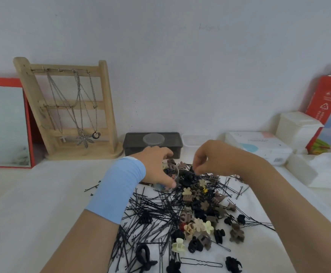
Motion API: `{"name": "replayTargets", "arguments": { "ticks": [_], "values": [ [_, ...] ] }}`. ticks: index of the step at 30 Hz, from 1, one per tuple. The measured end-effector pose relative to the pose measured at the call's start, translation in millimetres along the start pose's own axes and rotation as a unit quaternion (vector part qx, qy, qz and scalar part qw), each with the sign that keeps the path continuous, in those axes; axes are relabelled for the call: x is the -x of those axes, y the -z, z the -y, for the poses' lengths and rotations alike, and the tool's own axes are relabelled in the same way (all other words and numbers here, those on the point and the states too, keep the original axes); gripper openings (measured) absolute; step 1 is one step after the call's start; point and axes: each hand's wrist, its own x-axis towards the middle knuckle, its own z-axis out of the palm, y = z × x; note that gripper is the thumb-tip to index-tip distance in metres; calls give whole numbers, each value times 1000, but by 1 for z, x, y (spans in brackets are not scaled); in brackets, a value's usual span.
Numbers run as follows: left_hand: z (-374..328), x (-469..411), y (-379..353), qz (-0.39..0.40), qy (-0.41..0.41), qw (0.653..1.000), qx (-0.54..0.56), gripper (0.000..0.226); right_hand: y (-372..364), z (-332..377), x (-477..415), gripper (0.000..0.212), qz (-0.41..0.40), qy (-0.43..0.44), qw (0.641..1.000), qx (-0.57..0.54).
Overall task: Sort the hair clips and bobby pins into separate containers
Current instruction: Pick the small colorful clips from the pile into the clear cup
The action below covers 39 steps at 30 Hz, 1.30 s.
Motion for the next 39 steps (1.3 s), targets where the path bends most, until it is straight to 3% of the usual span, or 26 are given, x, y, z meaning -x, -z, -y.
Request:
{"name": "replayTargets", "arguments": {
  "ticks": [4, 6, 12, 21, 26, 29, 32, 35, 39],
  "values": [
    [-29, 1, -1, -76, -80, 994, -2, 26, -7, -5, 9, 5, 55, -29, 996, 64],
    [-43, 2, -6, -46, -102, 994, -2, 11, -12, -4, 9, 11, 76, -35, 990, 117],
    [-64, -1, -30, 10, -121, 990, -76, 20, -19, -5, 8, 20, 57, -50, 978, 194],
    [-59, -1, -28, 2, -87, 994, -63, 16, -11, -21, 10, 12, 104, -34, 991, 82],
    [-54, -3, -22, -56, -72, 992, -90, 20, 1, -26, 14, 6, 66, -39, 997, 27],
    [-54, -4, -22, -67, -85, 992, -60, 16, 5, -31, 14, 18, 54, -37, 998, -20],
    [-61, -2, -27, -28, -114, 993, -1, 11, 7, -33, 15, 16, 64, -37, 997, -12],
    [-67, -2, -36, 26, -138, 990, -33, 21, 10, -35, 16, 9, 56, -48, 997, -13],
    [-62, -2, -29, 42, -113, 991, -59, 16, 14, -35, 16, 10, 20, -51, 998, -44]
  ]
}}
